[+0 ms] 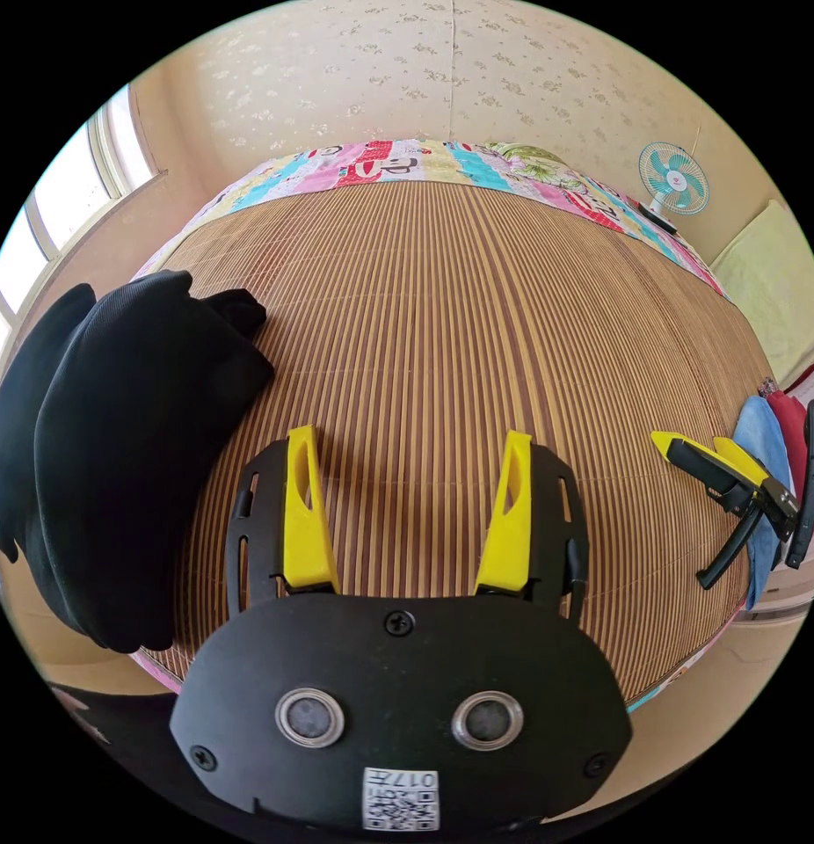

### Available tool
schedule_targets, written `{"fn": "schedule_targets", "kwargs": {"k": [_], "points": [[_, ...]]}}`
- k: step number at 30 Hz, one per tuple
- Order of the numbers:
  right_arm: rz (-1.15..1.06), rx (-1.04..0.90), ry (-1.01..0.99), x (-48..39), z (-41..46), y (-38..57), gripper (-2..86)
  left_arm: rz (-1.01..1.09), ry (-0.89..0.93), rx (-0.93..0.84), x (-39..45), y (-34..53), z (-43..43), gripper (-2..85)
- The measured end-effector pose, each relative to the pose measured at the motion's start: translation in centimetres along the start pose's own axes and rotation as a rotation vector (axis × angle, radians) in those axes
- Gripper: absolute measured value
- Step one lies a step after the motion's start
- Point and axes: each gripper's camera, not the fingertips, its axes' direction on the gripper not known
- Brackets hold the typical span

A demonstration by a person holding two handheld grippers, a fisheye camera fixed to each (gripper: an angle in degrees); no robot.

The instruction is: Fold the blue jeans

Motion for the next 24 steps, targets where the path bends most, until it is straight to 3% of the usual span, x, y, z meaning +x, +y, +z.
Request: {"fn": "schedule_targets", "kwargs": {"k": [24], "points": [[0.003, 0.001, -0.004, -1.4, 0.8, -1.2, 31.4, -0.003, 0.003, 0.004, 10.2, -6.6, 1.1, 27.3]]}}
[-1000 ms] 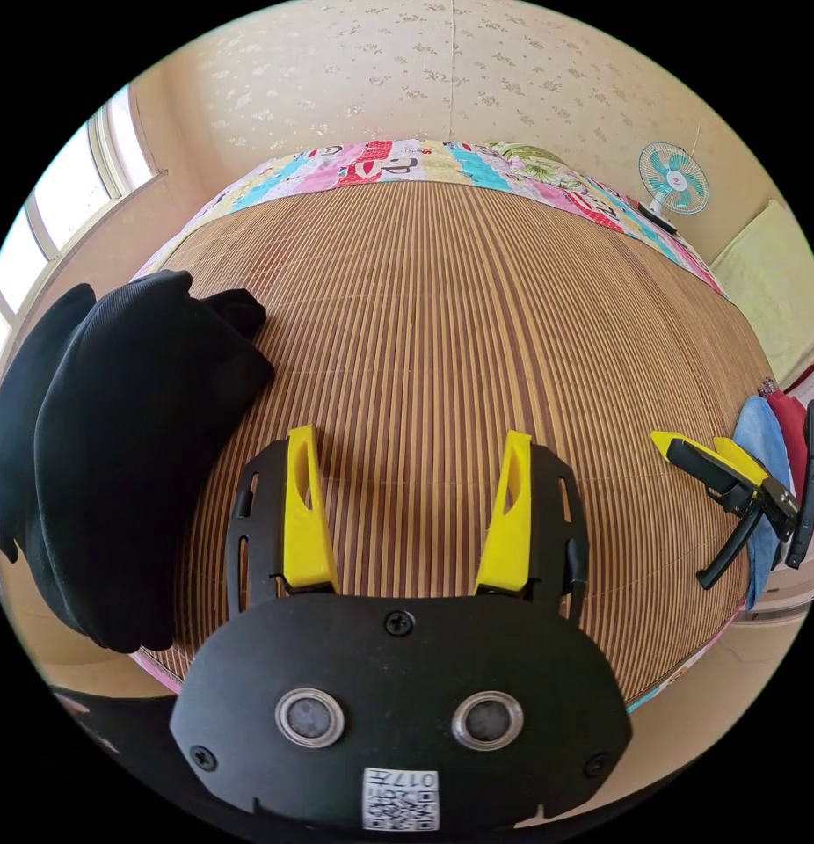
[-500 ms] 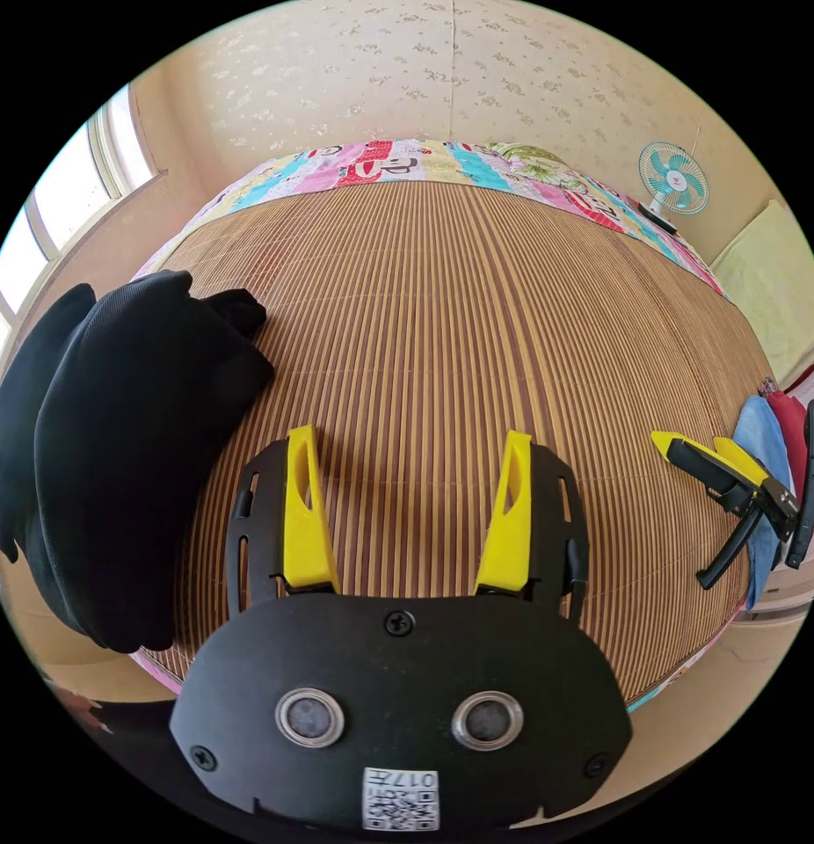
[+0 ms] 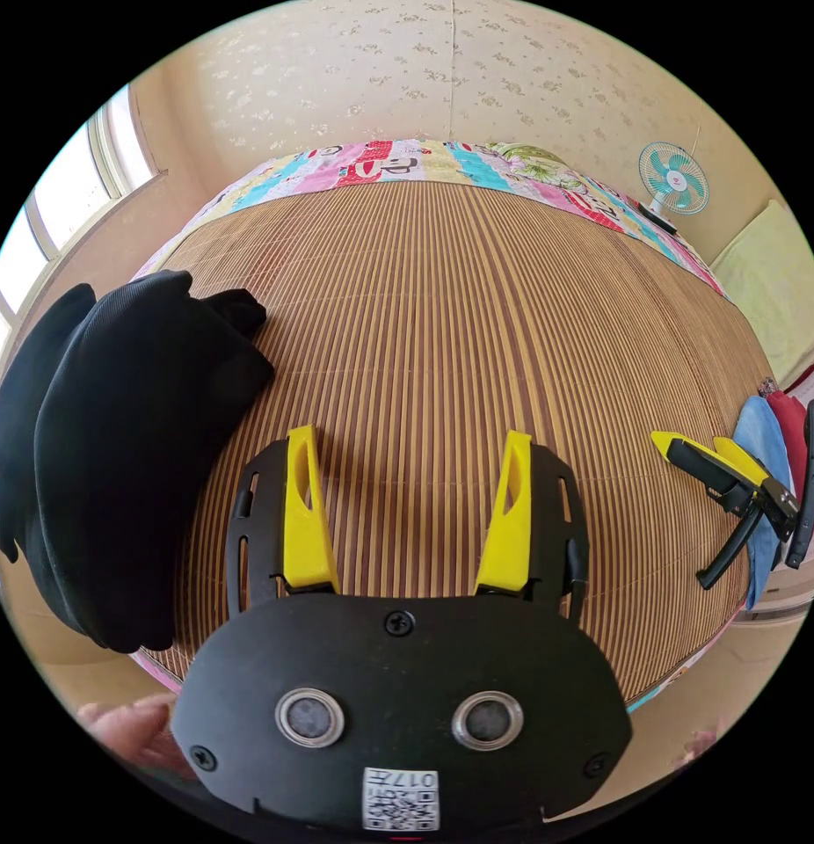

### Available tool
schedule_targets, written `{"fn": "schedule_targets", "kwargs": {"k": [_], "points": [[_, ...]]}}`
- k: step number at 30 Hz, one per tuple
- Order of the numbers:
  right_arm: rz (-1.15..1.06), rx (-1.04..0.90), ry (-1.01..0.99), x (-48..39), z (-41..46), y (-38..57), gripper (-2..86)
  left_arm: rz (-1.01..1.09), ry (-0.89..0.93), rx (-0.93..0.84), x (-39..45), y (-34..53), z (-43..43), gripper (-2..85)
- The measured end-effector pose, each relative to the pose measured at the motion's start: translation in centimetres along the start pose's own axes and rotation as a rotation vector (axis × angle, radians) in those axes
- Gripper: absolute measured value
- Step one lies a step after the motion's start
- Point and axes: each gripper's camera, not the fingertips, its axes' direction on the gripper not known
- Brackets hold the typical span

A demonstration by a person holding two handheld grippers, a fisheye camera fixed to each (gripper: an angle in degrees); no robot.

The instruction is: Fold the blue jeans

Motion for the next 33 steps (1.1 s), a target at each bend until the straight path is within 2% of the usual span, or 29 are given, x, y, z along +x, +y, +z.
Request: {"fn": "schedule_targets", "kwargs": {"k": [23, 26, 28, 29, 31, 33], "points": [[-0.005, -0.012, -0.013, 1.4, 2.7, -1.4, 31.1, -0.002, 0.004, -0.014, 12.1, -8.9, 0.2, 27.2], [0.007, -0.036, -0.018, 2.0, 3.1, -1.7, 30.0, -0.064, 0.011, -0.053, 12.9, -10.2, -0.5, 24.0], [-0.011, -0.122, -0.025, 2.4, 3.2, -2.6, 27.9, -0.148, 0.012, -0.085, 12.2, -11.2, -1.7, 18.2], [-0.015, -0.182, -0.032, 2.6, 3.1, -3.3, 25.1, -0.185, 0.068, -0.073, 11.0, -11.5, -3.2, 14.9], [-0.060, -0.226, -0.103, 2.5, 2.5, -3.7, 20.1, -0.254, 0.112, -0.005, 8.4, -11.6, -7.0, 16.2], [-0.054, -0.217, -0.178, 2.6, 1.0, -3.7, 17.0, -0.301, 0.045, 0.110, 3.9, -12.1, -14.1, 16.9]]}}
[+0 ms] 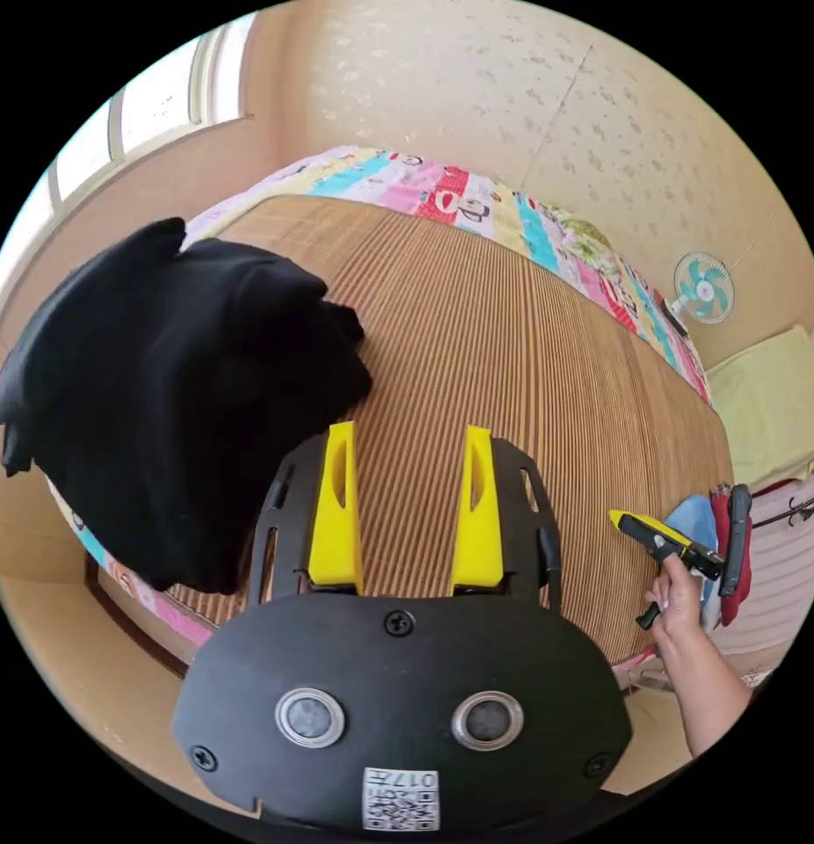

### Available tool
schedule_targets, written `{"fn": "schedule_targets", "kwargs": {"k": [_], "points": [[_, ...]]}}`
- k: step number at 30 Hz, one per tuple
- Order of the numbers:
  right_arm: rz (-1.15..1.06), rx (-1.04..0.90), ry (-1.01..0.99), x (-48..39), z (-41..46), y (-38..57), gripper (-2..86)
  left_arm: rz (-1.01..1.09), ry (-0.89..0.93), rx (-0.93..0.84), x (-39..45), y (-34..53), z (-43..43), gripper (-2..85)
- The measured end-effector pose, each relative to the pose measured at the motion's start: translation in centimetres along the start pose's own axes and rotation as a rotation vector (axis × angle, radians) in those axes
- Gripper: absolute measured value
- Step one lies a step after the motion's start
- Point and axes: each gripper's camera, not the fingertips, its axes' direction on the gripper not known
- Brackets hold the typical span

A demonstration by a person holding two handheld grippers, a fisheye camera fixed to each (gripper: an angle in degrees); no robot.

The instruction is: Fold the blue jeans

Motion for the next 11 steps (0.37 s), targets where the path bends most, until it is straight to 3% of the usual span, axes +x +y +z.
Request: {"fn": "schedule_targets", "kwargs": {"k": [5, 7, 9, 11], "points": [[-0.057, 0.100, -0.142, -3.5, -6.8, 1.6, 13.3, -0.057, -0.331, 0.133, -9.4, -6.7, -11.8, 19.3], [-0.076, 0.131, -0.213, -5.1, -9.0, 2.1, 12.4, -0.065, -0.394, 0.062, -13.0, -9.3, -11.9, 20.5], [-0.090, 0.145, -0.271, -6.8, -10.8, 2.4, 11.6, -0.094, -0.394, -0.228, -17.8, -11.4, -6.0, 20.2], [-0.116, 0.177, -0.335, -9.0, -13.3, 2.7, 10.4, -0.084, -0.384, -0.345, -19.6, -11.2, -2.5, 19.2]]}}
